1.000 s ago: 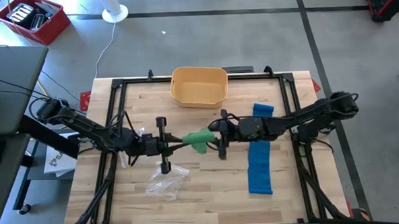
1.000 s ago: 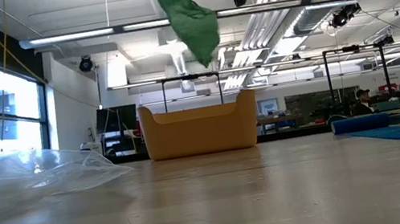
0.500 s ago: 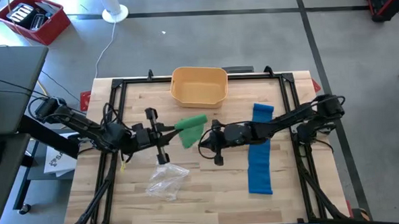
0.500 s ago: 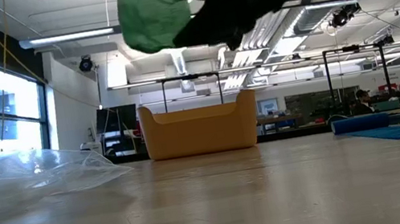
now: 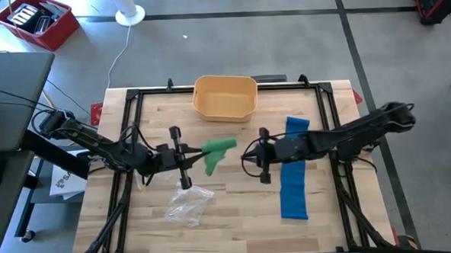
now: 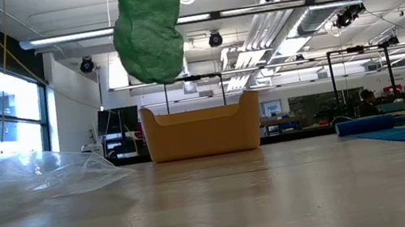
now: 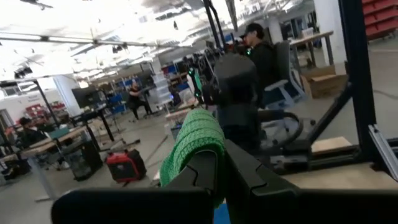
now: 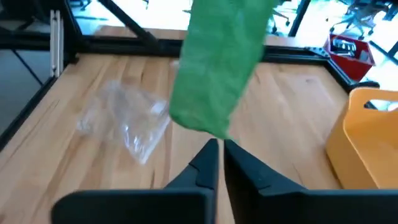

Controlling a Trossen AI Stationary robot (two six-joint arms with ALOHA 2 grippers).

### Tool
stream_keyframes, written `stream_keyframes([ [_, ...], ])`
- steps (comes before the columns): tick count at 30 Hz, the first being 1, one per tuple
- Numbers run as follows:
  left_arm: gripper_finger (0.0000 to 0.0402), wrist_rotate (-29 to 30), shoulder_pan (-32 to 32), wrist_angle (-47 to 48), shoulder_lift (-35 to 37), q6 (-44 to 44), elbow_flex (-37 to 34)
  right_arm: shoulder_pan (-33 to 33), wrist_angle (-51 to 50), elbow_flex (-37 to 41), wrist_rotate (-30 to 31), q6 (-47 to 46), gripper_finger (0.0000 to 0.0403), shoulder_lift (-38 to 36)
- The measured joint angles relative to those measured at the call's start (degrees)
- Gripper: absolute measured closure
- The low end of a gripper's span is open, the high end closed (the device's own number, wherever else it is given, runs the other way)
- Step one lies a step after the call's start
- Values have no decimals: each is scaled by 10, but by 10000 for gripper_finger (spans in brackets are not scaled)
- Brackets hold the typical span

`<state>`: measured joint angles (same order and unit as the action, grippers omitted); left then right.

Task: Roll bandage
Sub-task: Roll the green bandage

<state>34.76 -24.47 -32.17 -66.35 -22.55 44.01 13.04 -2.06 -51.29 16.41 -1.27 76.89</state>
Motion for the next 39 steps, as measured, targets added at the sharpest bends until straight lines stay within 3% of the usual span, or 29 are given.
stream_keyframes([
  [3,396,-1,0,16,0,12,0,-16,-14,24,23,-15,324,-7],
  [5,396,-2,0,20,-5,19,0,-28,35,67,7,-16,291,-3],
  [8,396,-3,1,20,-17,19,0,-42,208,147,-57,-13,247,10],
  [11,396,-36,8,16,-28,30,0,-50,414,204,-66,-17,216,34],
  [15,396,-74,20,-21,-44,34,0,-52,585,215,-91,-2,200,85],
  [19,396,-82,33,-47,-57,30,0,-52,611,169,-159,12,199,126],
  [23,396,-101,41,-54,-65,48,0,-45,573,117,-163,25,199,139],
  [26,396,-115,42,-55,-66,49,0,-40,504,83,-131,33,211,140],
  [28,396,-131,42,-62,-66,49,0,-40,456,68,-116,43,240,140],
  [33,396,-178,42,-95,-65,40,0,-42,431,57,-108,50,377,160],
  [39,396,-150,31,-103,-48,2,0,-42,442,57,-107,15,400,222],
])
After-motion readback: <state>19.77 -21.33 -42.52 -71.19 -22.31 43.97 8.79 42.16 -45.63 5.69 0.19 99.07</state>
